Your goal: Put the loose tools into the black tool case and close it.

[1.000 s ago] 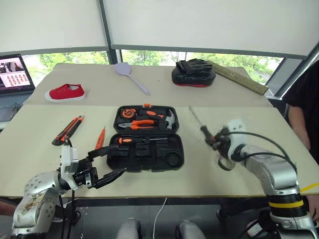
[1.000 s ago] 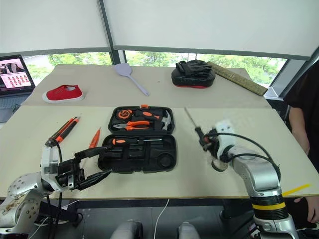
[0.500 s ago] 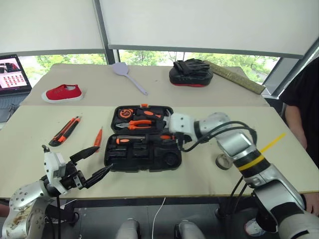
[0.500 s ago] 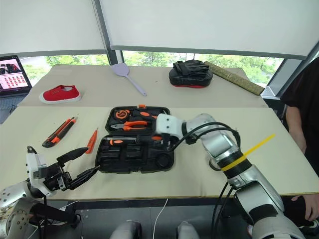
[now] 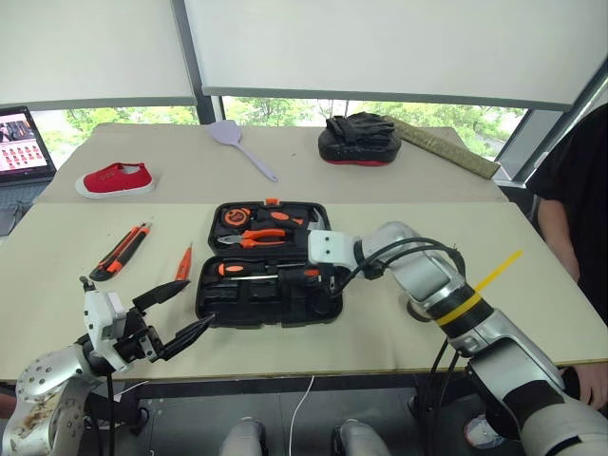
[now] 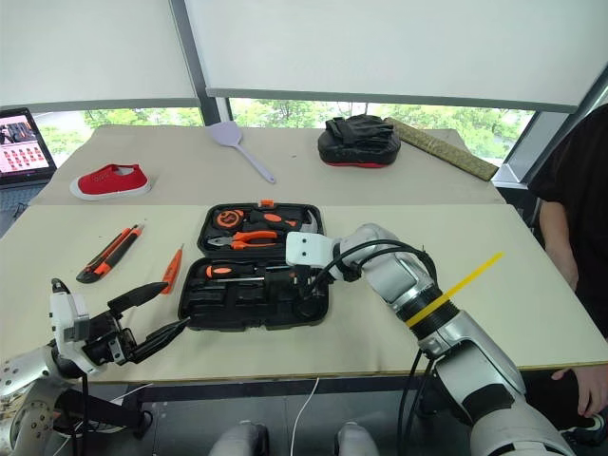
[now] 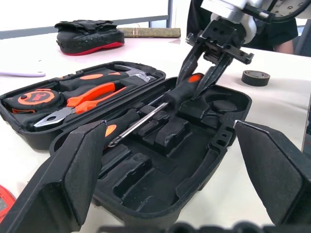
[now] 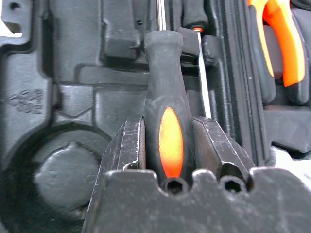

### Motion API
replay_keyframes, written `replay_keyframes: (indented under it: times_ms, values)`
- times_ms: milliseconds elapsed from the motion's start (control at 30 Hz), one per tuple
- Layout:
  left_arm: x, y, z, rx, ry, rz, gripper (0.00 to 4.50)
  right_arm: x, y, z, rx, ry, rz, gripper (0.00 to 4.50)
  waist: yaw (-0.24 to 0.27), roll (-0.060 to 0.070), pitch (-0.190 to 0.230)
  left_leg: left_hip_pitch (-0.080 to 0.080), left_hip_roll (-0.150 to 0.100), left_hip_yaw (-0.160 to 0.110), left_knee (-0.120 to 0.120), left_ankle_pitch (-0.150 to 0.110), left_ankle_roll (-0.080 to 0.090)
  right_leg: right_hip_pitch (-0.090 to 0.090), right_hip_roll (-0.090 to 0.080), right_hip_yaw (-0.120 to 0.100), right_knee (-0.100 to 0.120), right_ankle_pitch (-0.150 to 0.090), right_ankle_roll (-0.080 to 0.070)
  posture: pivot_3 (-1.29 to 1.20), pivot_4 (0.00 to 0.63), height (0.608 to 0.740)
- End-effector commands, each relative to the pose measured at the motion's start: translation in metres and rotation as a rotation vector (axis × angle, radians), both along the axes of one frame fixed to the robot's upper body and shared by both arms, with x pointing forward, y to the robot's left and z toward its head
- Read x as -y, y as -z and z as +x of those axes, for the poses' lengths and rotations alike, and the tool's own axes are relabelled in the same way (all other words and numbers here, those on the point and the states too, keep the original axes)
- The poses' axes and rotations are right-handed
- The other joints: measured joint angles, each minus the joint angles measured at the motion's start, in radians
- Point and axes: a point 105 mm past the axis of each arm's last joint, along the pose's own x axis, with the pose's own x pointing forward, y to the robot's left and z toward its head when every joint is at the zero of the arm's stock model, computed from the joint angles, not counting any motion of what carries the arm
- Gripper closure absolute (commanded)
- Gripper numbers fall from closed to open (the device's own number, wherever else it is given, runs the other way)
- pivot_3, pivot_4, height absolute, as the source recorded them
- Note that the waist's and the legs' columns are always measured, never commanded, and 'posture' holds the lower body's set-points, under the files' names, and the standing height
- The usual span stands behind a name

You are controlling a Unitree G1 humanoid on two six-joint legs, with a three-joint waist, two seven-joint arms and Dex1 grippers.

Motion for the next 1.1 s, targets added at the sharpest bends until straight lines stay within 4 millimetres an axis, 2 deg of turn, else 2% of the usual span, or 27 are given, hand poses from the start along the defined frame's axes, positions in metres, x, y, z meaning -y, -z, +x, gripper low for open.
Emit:
replay_keyframes:
  times_ms: [33,233,400,467,567,633,767,867,967,1067,1100]
  values:
    - [0.003,-0.008,-0.001,0.036,0.016,0.031,0.00,0.003,-0.005,0.007,0.011,0.014,-0.018,3.47,0.001,0.000,0.000,0.000,0.000,0.000,0.000,0.000,0.000,0.000,0.000,0.000,0.000,0.000,0.000,0.00,0.150,0.740]
    - [0.003,-0.008,-0.002,0.038,0.010,0.034,0.00,0.010,0.001,0.010,0.007,-0.004,-0.067,3.47,0.001,0.000,0.000,0.000,0.000,0.001,0.000,0.000,0.000,0.000,0.000,0.000,0.000,0.000,0.000,0.00,0.150,0.740]
    - [0.002,-0.006,-0.003,0.036,0.002,0.036,0.00,0.001,-0.004,0.009,0.040,-0.056,-0.037,3.47,0.000,0.000,0.000,0.000,0.000,0.001,0.000,0.000,0.000,0.000,0.000,0.000,0.000,0.000,0.000,0.00,0.150,0.740]
    - [0.001,-0.006,-0.003,0.036,-0.003,0.037,0.00,-0.007,-0.014,0.011,0.079,-0.092,0.007,2.47,-0.001,0.000,0.000,0.000,0.000,0.001,0.000,0.000,0.000,-0.001,0.000,0.000,0.000,0.000,0.000,0.00,0.150,0.740]
    - [-0.001,-0.005,-0.003,0.031,-0.013,0.040,0.00,-0.004,-0.036,0.005,0.113,-0.184,0.045,1.62,-0.001,0.000,0.000,0.000,0.001,0.001,-0.001,0.000,0.000,-0.001,0.000,0.000,0.000,0.000,0.000,0.00,0.150,0.740]
    - [-0.004,-0.004,-0.004,0.023,-0.020,0.044,0.00,0.002,-0.052,0.001,0.095,-0.215,0.092,1.62,-0.001,0.000,0.000,0.000,0.001,0.002,-0.001,0.000,0.000,-0.001,0.000,0.000,0.000,0.000,0.000,0.00,0.150,0.740]
    - [-0.006,-0.003,-0.004,0.023,-0.034,0.047,0.00,0.005,-0.069,-0.003,-0.009,-0.215,0.255,1.62,0.000,0.000,0.000,0.000,0.001,0.002,-0.001,0.000,-0.001,-0.001,0.000,0.000,0.000,0.000,0.000,0.00,0.150,0.740]
    - [-0.008,-0.003,-0.002,0.028,-0.048,0.039,0.00,-0.004,-0.071,0.005,-0.065,-0.155,0.422,2.29,-0.001,0.000,0.000,0.000,0.001,0.002,-0.001,0.000,-0.001,-0.001,0.001,0.000,0.000,0.000,-0.001,0.00,0.150,0.740]
    - [-0.006,-0.002,0.000,0.023,-0.050,0.037,0.00,-0.023,-0.040,0.012,-0.071,-0.108,0.479,3.47,-0.006,0.000,0.000,0.001,0.003,0.002,-0.001,0.000,-0.001,0.000,0.002,0.000,0.000,0.000,-0.002,0.00,0.150,0.740]
    - [-0.007,0.000,-0.001,0.017,-0.049,0.038,0.00,-0.030,-0.014,0.009,-0.072,-0.120,0.430,4.43,-0.005,0.000,0.000,0.002,0.003,0.003,-0.002,0.000,-0.001,0.000,0.002,0.000,0.000,0.000,-0.002,0.00,0.150,0.740]
    - [-0.007,0.001,-0.001,0.015,-0.050,0.038,0.00,-0.031,-0.008,0.008,-0.076,-0.127,0.414,4.47,-0.002,0.000,0.000,0.001,0.002,0.003,-0.002,0.000,-0.001,-0.001,0.001,0.000,0.000,0.000,-0.002,0.00,0.150,0.740]
